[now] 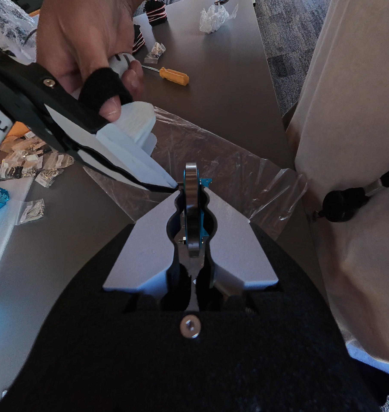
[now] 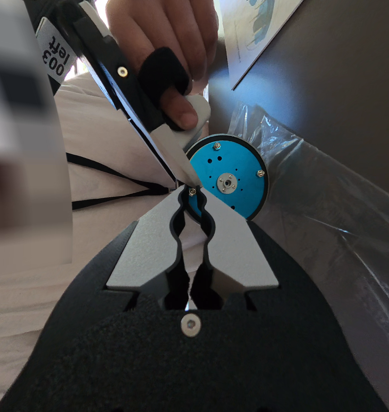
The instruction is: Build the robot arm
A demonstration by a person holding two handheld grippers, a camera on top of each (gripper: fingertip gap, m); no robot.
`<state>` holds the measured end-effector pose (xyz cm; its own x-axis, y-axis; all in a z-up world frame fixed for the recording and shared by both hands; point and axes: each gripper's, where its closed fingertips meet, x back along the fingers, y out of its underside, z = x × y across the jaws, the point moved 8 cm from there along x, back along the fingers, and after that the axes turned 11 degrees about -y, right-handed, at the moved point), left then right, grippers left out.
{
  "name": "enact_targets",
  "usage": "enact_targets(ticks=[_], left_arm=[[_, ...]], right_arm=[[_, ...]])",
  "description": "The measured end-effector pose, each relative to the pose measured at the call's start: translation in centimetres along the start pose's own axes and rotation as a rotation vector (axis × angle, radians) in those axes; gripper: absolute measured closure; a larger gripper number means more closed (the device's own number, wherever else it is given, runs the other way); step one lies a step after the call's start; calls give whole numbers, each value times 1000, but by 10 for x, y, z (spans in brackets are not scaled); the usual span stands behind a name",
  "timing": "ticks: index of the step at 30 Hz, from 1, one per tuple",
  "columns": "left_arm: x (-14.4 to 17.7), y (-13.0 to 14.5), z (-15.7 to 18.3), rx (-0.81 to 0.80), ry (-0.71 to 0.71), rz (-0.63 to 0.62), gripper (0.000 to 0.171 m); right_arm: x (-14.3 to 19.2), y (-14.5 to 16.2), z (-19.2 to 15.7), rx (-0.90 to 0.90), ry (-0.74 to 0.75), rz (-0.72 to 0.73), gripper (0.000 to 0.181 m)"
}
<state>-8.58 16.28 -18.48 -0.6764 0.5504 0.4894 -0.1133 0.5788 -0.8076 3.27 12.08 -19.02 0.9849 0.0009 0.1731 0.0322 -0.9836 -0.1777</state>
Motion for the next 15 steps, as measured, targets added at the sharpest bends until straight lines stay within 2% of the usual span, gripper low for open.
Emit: enact_targets(ticks=[4, 15], left_arm=[[0, 0, 0, 5, -9, 2, 159], [0, 1, 0, 31, -20, 5, 159]], right_arm=[[1, 4, 3, -64, -40, 60, 176], [2, 13, 5, -101, -60, 222, 176]])
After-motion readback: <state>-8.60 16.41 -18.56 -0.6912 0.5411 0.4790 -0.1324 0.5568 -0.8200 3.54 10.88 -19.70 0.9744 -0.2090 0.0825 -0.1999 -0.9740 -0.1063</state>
